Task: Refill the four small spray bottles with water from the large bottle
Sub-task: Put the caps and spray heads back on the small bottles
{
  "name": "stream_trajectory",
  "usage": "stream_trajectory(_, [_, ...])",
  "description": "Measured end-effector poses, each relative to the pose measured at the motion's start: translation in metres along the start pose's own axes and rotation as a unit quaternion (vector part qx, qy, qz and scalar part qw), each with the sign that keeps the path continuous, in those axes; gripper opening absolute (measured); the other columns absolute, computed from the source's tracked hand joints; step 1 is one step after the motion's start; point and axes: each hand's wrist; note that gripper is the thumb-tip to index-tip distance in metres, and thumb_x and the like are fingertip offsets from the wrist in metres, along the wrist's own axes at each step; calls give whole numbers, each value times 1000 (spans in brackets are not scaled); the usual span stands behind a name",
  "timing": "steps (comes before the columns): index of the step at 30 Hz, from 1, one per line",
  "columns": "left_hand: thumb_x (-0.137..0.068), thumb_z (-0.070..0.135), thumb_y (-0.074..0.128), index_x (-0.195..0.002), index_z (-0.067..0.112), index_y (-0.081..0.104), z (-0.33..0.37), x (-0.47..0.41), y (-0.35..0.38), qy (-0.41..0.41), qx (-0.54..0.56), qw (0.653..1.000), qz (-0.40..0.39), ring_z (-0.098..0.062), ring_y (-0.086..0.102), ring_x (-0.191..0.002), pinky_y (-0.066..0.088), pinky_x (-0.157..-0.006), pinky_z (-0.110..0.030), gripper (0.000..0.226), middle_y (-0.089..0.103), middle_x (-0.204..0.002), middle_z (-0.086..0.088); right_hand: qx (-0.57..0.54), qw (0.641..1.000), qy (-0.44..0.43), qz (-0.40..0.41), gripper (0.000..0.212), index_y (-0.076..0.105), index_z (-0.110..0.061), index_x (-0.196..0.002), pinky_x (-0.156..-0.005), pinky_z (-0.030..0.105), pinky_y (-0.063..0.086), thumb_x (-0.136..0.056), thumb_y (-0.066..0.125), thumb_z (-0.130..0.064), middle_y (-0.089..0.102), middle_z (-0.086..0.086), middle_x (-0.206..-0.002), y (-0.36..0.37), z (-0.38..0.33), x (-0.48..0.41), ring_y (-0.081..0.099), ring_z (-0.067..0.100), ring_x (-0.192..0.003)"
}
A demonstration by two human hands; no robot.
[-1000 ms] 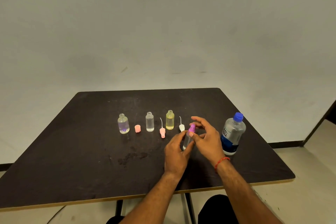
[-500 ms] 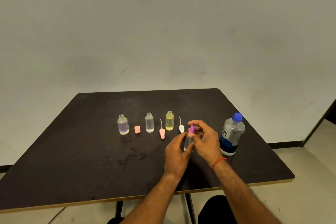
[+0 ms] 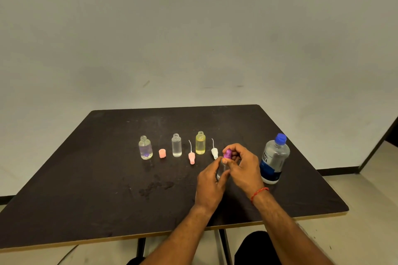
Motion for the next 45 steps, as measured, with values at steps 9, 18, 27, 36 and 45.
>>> stream_trajectory(9, [-100, 15, 60, -118, 15, 68, 1, 2, 1, 6, 1, 1000, 20, 1, 62, -72, 50, -66, -16, 19, 69, -89, 11, 17, 998, 2, 61, 23, 63, -25, -92, -74, 15, 53, -84, 71, -5, 66, -3, -95, 13, -6, 6, 62, 6, -87])
stream_trajectory(18, [-96, 14, 61, -109, 24, 69, 0, 4, 1, -22, 20, 999, 18, -7, 63, -68, 57, -62, -34, 18, 68, -79, 9, 36, 991, 17, 130, 26, 63, -23, -90, -76, 26, 56, -81, 70, 0, 61, -5, -91, 27, -10, 13, 60, 9, -88])
stream_trajectory(27, [-97, 20, 66, -119, 24, 68, -1, 3, 1, -28, 10, 999, 16, -10, 70, -75, 60, -65, -33, 22, 72, -88, 10, 4, 997, 25, 75, 33, 60, -33, -107, -77, 13, 52, -85, 72, -11, 64, -5, -104, 16, -8, 9, 61, 4, -94])
stream_trajectory(36, [-95, 15, 68, -132, 32, 58, 1, 1, 0, -63, 28, 997, 29, 3, 68, -104, 57, -90, -22, 42, 69, -110, 25, 29, 998, 43, 43, 36, 65, -20, -119, -78, 12, 49, -84, 74, -20, 65, -6, -109, 9, 7, 14, 60, 2, -93])
stream_trajectory(45, [-88, 25, 76, -137, 38, 48, -2, -4, -1, -97, -3, 995, 11, 17, 57, -113, 45, -97, -7, 59, 60, -119, 32, 45, 996, 14, 76, 25, 70, -19, -107, -72, 13, 49, -83, 75, -20, 66, -8, -94, 1, 10, -14, 61, 1, -85])
Point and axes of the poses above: each hand's wrist, its own x-axis away from the middle knuckle, its own y-axis out of the palm, z = x × y
